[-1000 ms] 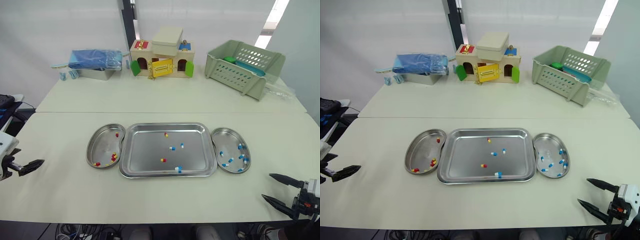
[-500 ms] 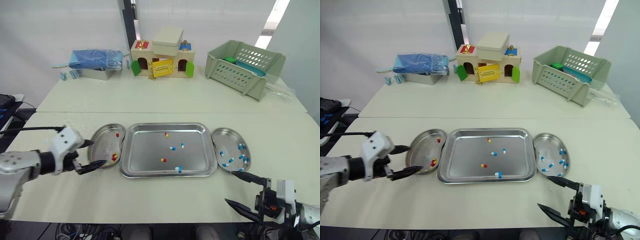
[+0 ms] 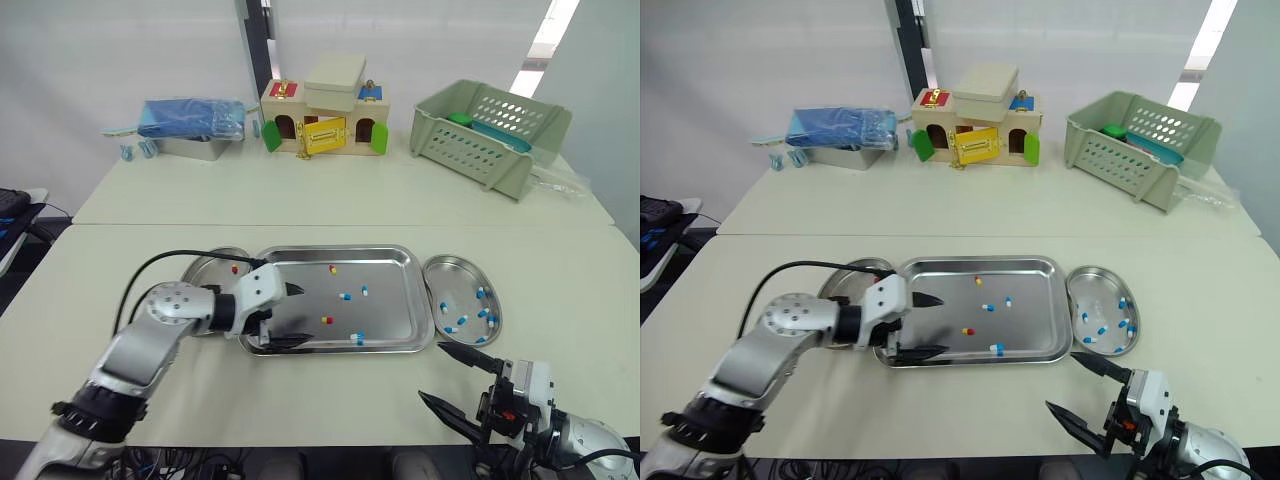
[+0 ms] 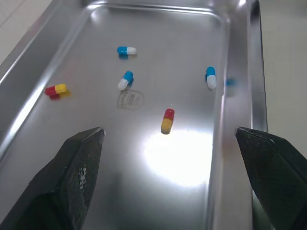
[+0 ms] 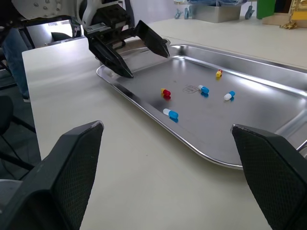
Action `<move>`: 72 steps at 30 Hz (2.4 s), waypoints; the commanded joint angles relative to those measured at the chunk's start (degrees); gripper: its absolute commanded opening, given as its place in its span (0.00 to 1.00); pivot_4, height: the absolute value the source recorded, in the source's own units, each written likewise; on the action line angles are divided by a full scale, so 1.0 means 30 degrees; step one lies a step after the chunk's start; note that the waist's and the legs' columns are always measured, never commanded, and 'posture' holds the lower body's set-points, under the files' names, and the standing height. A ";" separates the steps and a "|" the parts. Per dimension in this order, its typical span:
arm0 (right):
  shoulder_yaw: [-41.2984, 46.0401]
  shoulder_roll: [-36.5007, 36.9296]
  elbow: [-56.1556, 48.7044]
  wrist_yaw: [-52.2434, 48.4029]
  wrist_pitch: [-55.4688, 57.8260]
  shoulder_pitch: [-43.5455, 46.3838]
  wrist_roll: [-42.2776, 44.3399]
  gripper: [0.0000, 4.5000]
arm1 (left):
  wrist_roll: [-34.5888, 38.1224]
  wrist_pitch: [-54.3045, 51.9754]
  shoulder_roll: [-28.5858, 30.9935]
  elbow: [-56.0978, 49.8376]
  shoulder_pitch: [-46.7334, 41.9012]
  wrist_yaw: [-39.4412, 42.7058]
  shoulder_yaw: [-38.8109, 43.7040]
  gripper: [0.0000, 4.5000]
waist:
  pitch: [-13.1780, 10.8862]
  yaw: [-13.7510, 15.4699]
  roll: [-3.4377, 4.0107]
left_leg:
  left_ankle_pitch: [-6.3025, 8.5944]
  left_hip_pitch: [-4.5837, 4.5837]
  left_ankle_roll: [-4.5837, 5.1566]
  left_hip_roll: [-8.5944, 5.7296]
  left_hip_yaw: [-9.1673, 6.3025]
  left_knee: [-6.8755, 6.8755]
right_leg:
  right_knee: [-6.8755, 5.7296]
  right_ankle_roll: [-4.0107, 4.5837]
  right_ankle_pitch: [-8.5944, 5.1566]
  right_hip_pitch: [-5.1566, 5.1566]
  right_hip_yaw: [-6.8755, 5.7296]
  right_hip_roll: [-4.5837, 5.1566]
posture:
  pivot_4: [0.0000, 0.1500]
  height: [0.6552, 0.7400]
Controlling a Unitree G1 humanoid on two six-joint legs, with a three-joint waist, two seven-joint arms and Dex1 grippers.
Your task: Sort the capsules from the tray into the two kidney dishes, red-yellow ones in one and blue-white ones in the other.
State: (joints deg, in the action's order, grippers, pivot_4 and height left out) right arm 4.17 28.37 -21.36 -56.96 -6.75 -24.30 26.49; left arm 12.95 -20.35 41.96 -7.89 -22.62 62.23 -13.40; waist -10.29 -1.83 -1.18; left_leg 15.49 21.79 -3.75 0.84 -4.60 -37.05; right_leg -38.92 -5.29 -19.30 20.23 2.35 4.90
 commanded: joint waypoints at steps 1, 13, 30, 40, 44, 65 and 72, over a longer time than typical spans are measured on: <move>0.0071 -0.0112 -0.0553 0.0245 -0.0504 -0.0342 0.0038 1.00 | -0.0798 0.1147 -0.0267 0.0875 -0.0755 0.0388 -0.0480 1.00 | 0.0001 -0.0006 0.0002 | 0.0000 -0.0002 0.0000 0.0000 -0.0002 0.0003 | 0.0000 0.0000 0.0000 0.0000 0.0000 -0.0001 | 1.00 1.00; -0.0509 -0.0423 -0.1738 0.1478 -0.0465 -0.1217 -0.0331 1.00 | -0.2009 0.1963 -0.1619 0.2609 -0.1860 0.0887 -0.1572 0.65 | 0.0001 0.0016 0.0002 | 0.0000 0.0000 0.0000 -0.0003 -0.0009 -0.0003 | 0.0001 0.0000 0.0000 -0.0005 -0.0001 -0.0001 | 1.00 1.00; -0.0704 -0.0240 -0.3030 0.2875 0.0415 -0.1269 -0.0260 1.00 | -0.3085 0.1869 -0.2137 0.3701 -0.2614 0.1552 -0.2202 0.61 | 0.0001 0.0021 0.0001 | -0.0001 0.0004 0.0000 -0.0007 -0.0015 -0.0004 | 0.0002 -0.0001 0.0000 -0.0004 -0.0005 0.0000 | 1.00 1.00; -0.0656 -0.0066 -0.3697 0.3322 0.1052 -0.1162 -0.0103 1.00 | -0.3358 0.1689 -0.2201 0.3646 -0.2613 0.1602 -0.2187 0.01 | 0.0001 0.0019 0.0001 | -0.0001 0.0003 0.0000 -0.0007 -0.0015 -0.0004 | 0.0002 -0.0001 0.0000 -0.0005 -0.0004 0.0000 | 1.00 1.00; -0.0747 -0.0029 -0.3973 0.3494 0.1362 -0.1012 -0.0118 1.00 | -0.3078 0.1634 -0.2386 0.3445 -0.2575 0.1459 -0.1938 0.01 | 0.0001 0.0020 0.0001 | -0.0001 0.0003 0.0000 -0.0006 -0.0015 -0.0004 | 0.0002 -0.0001 0.0000 -0.0006 -0.0004 0.0000 | 1.00 1.00; -0.0969 0.2215 -0.3788 0.0752 0.2435 0.0746 0.1271 1.00 | -0.0642 -0.3178 0.1468 -0.1557 0.2022 -0.0663 0.4792 0.01 | 0.0001 -0.0043 0.0003 | 0.0000 -0.0001 0.0002 0.0001 -0.0022 -0.0002 | 0.0002 0.0000 0.0000 -0.0001 -0.0001 -0.0001 | 1.00 1.00; -0.1468 0.2428 -0.2203 -0.0852 0.2427 0.2764 0.1604 1.00 | 0.0442 -0.4635 0.2491 -0.2467 0.4857 -0.2242 0.9016 0.01 | -0.0004 0.0018 -0.0009 | 0.0000 0.0005 0.0002 -0.0002 -0.0025 -0.0001 | 0.0011 -0.0001 0.0000 -0.0006 -0.0009 0.0007 | 1.00 1.00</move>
State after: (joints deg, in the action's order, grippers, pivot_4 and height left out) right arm -0.29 35.40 -28.36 -57.90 0.68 -16.86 30.29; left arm 13.21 -33.54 48.07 -13.27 -8.92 56.91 9.09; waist -10.30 -1.77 -1.21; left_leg 15.49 21.80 -3.75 0.84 -4.68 -37.05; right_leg -38.89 -5.29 -19.30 20.22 2.31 4.91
